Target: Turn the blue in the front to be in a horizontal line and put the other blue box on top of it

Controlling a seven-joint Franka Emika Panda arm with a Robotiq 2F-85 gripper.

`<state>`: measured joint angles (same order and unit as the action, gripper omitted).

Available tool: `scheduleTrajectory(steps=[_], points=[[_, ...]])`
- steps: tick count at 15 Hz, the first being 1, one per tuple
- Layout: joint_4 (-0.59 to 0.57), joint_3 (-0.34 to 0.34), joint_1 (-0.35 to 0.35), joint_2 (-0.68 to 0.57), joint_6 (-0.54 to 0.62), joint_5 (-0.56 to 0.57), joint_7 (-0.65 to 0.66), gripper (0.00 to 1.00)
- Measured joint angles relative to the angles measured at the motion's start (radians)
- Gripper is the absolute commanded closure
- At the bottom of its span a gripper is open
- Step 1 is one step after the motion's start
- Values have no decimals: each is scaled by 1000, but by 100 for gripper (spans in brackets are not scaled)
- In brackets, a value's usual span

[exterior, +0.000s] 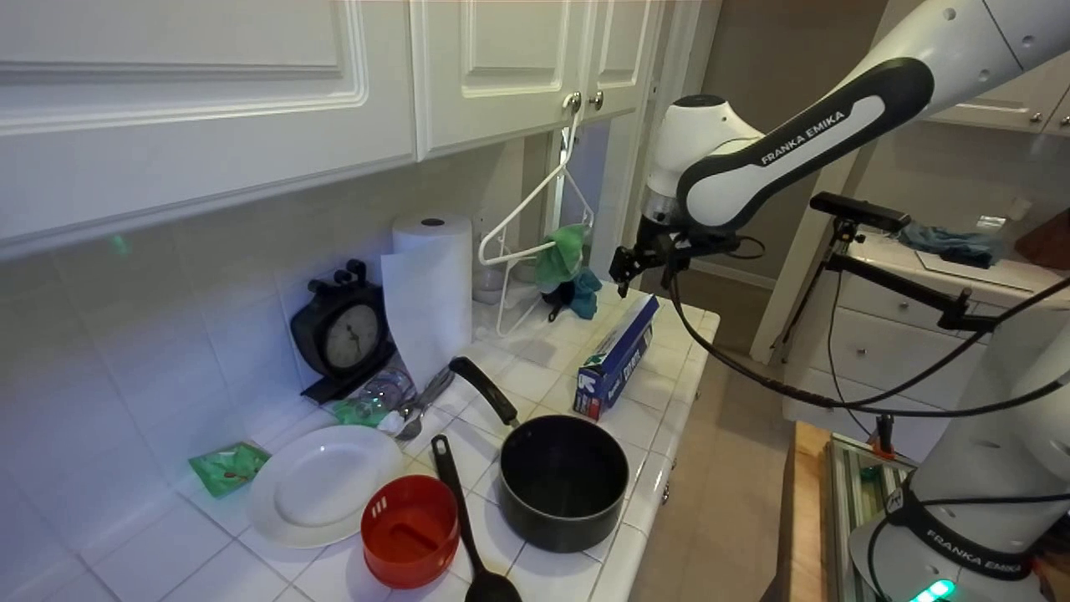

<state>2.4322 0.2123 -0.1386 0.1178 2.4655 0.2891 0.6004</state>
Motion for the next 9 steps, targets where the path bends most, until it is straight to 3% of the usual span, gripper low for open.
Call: scheduleTrajectory(steps=[5,9], points=[[34,-8,-11,71,0,-2,-276,0],[54,-13,-17,115,-31,-13,-394,0]])
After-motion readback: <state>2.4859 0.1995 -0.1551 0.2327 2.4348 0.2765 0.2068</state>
